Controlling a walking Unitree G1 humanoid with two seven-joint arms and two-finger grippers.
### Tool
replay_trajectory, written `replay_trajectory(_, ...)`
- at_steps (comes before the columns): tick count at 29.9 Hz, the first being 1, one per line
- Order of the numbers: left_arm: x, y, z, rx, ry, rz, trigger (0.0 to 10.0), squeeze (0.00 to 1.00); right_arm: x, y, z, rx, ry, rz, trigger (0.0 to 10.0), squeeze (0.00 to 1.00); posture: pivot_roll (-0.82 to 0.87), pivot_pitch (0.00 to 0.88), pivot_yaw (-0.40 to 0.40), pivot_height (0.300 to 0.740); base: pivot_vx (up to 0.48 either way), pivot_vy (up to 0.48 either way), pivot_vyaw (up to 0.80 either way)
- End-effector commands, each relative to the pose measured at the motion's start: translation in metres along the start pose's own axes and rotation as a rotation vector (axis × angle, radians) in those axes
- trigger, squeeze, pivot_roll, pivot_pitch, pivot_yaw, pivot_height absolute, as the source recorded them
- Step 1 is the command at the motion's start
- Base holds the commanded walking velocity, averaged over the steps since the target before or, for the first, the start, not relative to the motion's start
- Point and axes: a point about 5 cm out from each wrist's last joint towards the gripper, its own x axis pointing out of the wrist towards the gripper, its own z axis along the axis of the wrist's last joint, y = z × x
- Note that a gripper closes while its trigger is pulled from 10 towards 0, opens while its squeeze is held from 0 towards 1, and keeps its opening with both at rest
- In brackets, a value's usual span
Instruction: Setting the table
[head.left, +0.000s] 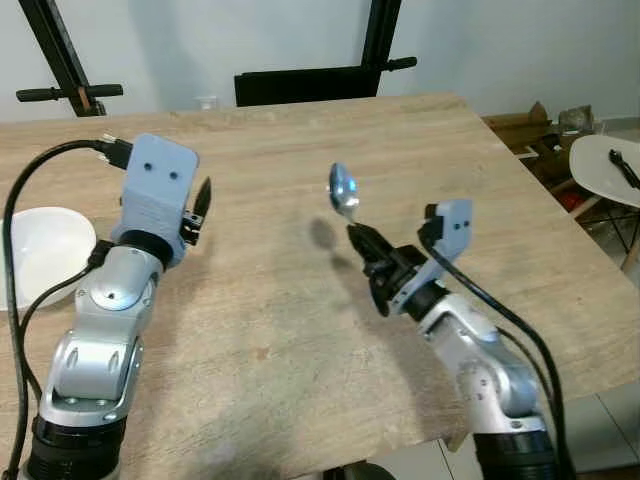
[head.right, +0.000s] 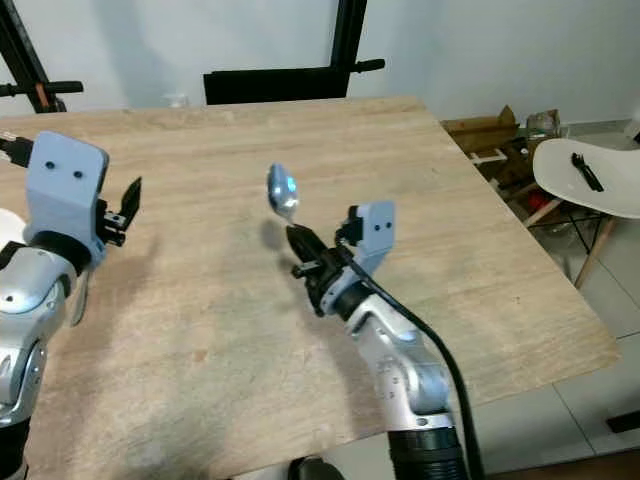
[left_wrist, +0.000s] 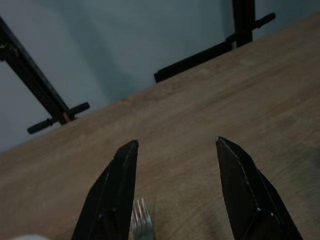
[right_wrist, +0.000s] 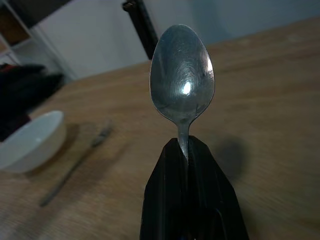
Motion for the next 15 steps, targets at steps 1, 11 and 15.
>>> replay_trajectory(1,-0.004,-0.001,-0.006,-0.011,0.031,0.001,10.0,0.00,0.002,0.002,0.001,-0.002,0.000,0.010,10.0,0.00,-0.01,0.073,0.012,0.740,0.000,0.000,0.00)
replay_trajectory(11,-0.007,-0.012,-0.011,-0.049,0.045,-0.003,10.0,0.00,-0.001,-0.006,0.002,0.048,-0.025,-0.054,10.0,0.00,-0.02,0.070,0.008,0.740,0.000,0.000,0.00)
replay_trajectory(15,-0.006,-0.011,-0.011,-0.045,0.044,0.009,10.0,0.00,-0.002,-0.006,0.002,0.046,-0.023,-0.056,10.0,0.00,-0.02,0.067,0.008,0.740,0.000,0.000,0.00)
